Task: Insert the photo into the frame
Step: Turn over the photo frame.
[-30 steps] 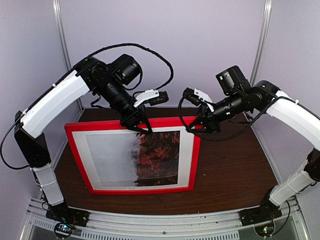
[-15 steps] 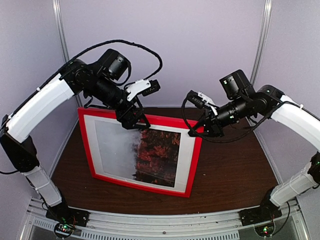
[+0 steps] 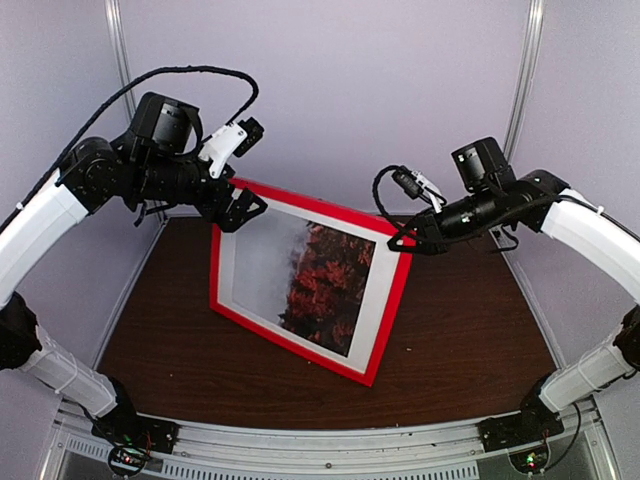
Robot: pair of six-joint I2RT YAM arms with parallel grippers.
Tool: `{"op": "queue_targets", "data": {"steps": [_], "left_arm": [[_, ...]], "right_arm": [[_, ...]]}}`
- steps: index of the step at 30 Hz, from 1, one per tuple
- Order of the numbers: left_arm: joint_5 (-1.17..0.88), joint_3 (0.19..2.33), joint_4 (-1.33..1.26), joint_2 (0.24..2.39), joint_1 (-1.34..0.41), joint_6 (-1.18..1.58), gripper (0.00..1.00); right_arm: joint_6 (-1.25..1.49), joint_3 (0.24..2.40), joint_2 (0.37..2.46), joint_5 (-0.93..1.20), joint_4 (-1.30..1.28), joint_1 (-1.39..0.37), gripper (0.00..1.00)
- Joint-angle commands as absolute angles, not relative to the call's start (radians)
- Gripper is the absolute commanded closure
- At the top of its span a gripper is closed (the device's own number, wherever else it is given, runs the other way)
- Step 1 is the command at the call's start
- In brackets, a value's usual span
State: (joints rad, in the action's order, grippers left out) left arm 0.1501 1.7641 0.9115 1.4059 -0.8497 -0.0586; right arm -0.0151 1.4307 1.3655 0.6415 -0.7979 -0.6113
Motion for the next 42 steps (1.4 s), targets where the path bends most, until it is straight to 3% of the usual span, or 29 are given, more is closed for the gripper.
{"op": "queue_targets", "data": {"steps": [1, 12, 28, 42], "left_arm": [[0.269, 1.684, 0.809, 1.381, -0.842, -0.003, 0.02], [0.307, 1.493, 0.729, 1.349, -0.842, 0.123, 0.02], [0.21, 1.331, 0.671, 1.413, -0.818, 0.334, 0.02], [0.078, 1.238, 0.554, 1.535, -0.798, 0.432, 0.02]], "right_arm": [[0.156, 1.429, 1.385, 0.426, -0.72, -0.545, 1.0], [0.413, 1.285, 1.335, 0.326, -0.576, -0.436, 1.0], [0.725, 0.989, 1.238, 0.289, -0.37, -0.429, 1.0], [0.871, 0.76, 1.234, 0.274, -0.233, -0.531, 0.84]]}}
